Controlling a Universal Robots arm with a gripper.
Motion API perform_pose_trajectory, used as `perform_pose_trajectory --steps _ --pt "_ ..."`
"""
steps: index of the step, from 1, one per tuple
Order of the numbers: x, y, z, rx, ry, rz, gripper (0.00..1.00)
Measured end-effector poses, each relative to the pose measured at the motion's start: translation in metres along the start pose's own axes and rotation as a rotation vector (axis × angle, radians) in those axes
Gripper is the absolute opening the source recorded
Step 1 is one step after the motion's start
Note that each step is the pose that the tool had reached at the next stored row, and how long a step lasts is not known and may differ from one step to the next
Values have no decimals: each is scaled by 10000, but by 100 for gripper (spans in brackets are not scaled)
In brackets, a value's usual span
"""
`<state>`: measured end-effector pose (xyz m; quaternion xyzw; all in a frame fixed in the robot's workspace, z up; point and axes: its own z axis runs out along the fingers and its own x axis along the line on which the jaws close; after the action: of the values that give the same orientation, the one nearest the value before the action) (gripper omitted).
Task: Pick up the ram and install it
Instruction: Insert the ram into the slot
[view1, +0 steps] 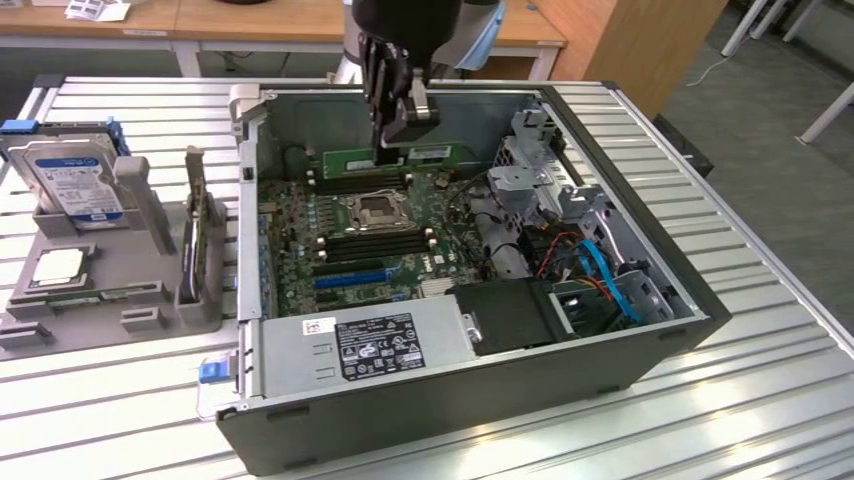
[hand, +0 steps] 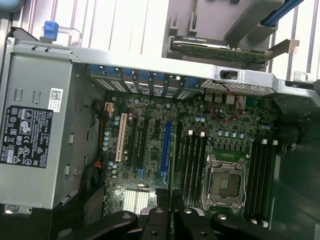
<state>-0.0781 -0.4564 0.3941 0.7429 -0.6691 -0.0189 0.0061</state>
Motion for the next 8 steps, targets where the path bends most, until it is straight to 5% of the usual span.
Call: perform_pose_trajectory --steps 8 --pt "-19 -6 82 21 -36 1020 13"
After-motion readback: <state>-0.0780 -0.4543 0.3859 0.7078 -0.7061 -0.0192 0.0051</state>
